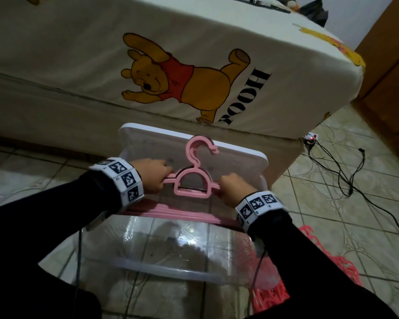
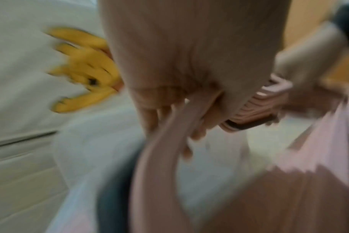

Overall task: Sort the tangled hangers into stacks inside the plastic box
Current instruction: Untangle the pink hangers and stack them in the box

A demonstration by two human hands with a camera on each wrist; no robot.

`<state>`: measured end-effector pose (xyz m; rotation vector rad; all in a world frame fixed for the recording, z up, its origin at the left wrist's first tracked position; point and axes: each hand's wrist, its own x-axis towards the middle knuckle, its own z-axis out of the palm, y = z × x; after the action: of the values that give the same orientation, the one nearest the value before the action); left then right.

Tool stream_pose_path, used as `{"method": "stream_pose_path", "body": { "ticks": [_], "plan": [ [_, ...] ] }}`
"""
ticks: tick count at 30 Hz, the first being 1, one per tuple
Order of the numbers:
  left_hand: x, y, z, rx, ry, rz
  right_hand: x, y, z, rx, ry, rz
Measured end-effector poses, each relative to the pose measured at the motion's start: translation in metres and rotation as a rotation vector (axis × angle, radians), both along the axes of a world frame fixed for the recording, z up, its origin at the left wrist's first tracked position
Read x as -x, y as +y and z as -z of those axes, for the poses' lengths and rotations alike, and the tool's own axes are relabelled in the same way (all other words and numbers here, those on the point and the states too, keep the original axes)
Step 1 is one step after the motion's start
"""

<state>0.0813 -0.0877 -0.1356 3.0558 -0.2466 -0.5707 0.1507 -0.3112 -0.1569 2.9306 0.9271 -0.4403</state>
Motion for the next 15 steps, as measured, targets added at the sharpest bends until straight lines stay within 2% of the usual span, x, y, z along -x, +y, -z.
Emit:
{"method": "stream_pose_path", "body": {
  "ticks": [3,8,15],
  "plan": [
    [-0.003,-0.007,0.025,-0.08,0.092,0.089,0.007,0.0,0.031,0.081,0.098,0.034],
    [-0.014,-0.021,0.051,-0.058,0.163,0.168,0.008,-0.004,0.078,0.132,0.245,0.162],
    [-0.035,-0.035,0.099,-0.073,0.32,0.162,0.003,-0.003,0.151,0.182,0.344,0.257]
  ]
}}
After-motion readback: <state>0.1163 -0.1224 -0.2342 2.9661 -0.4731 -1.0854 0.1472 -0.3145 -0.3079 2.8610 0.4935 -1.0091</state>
